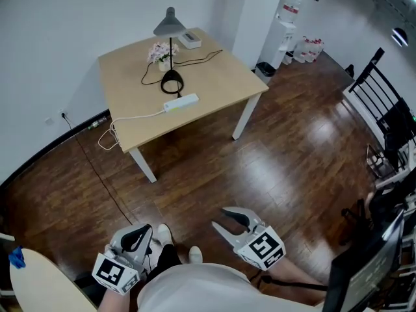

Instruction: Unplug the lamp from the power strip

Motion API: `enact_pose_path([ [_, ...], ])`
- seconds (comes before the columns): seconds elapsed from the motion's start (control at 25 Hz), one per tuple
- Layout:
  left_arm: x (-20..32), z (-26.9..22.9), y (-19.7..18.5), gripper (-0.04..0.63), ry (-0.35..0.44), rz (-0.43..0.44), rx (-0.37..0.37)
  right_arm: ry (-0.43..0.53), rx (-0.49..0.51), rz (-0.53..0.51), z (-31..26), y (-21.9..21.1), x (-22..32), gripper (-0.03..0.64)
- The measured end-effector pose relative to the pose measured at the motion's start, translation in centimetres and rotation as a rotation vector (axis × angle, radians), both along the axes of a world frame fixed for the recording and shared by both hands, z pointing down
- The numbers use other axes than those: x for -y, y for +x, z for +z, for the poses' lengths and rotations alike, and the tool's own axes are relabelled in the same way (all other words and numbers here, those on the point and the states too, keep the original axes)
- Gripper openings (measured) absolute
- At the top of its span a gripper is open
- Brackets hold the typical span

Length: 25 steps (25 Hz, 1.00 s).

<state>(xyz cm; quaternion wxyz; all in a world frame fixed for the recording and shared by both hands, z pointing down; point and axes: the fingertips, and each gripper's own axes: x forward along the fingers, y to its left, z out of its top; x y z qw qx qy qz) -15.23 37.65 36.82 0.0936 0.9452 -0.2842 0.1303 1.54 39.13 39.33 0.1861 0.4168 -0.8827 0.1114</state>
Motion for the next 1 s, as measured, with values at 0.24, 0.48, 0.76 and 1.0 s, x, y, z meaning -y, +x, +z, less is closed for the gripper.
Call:
enact_pose_path([
  [0.24, -1.6, -1.0, 1.4, 0.006, 0.02, 0.013, 0.003, 0.007, -0.015, -0.016, -0.1, 0.6, -2.0, 0.146],
  [0.48, -2.1, -1.2, 2.2, 0.006, 0.027, 0.026, 0.009, 0.011, -0.019, -0.009, 0.2, 1.2, -3.0, 0.143],
  [0.76, -2.3, -1.1, 2.3, 0.006, 0.028, 0.037, 0.013, 0.016, -0.006, -0.006, -0.2, 0.7, -3.1, 0.141],
  [1.0, -2.3, -0.4, 1.5, 0.006, 0.009, 0.03, 0.02, 0.004, -0.016, -0.02, 0.0, -0.1, -3.0, 0.138],
])
